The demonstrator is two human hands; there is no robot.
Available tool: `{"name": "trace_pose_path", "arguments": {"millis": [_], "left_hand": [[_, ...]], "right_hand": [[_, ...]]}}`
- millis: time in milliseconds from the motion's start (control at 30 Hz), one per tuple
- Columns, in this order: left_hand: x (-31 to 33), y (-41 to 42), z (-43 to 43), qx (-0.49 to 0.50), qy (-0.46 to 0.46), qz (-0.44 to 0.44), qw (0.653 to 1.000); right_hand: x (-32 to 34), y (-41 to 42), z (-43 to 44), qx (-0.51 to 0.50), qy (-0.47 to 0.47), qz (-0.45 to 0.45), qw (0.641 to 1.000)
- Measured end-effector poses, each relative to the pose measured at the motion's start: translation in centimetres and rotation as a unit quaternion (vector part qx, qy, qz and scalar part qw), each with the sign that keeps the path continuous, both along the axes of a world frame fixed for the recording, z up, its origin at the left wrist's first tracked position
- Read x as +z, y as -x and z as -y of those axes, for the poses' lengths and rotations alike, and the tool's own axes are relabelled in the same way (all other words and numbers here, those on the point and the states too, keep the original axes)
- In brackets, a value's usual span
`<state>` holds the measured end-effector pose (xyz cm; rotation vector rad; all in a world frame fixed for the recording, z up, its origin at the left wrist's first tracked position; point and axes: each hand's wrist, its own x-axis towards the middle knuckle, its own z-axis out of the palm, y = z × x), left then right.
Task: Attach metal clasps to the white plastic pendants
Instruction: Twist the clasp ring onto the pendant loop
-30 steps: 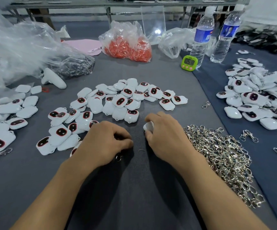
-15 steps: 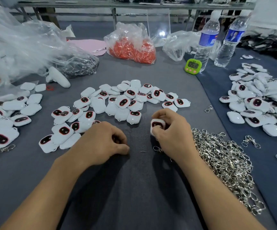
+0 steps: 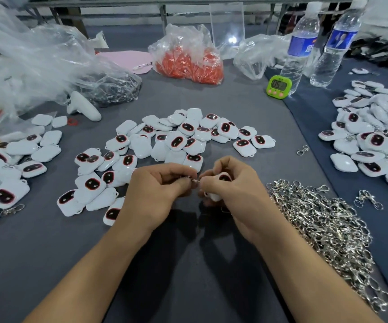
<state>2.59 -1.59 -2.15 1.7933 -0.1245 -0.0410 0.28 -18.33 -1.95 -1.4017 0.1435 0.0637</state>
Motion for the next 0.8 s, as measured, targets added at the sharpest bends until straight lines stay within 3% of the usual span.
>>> {"name": "trace_pose_path", "arguments": {"millis": [133,333,567,800], "left_hand": [[0.08,0.19,-0.31,-0.006,0.016,-0.001,1.0],[0.28,0.01,-0.86,-0.017,-0.014,0.036,0.999],[0.56,0.36,-0.08,0.047,-0.009,0.055,0.997],[0.62,0.58,-0.34,0.091,-0.118,0.126,0.981]], "right_hand": [[0.06,0.09,-0.81,0.009,0.127,0.034,0.991],[0.15,0.08,-0.67,-0.008,0.131,0.027,0.991],[0.44,-0.13,-0.11,-0.028,0.189,-0.001,0.982],[0.59,0.31,-0.63,-0.065,0.34,0.074,0.935]]}}
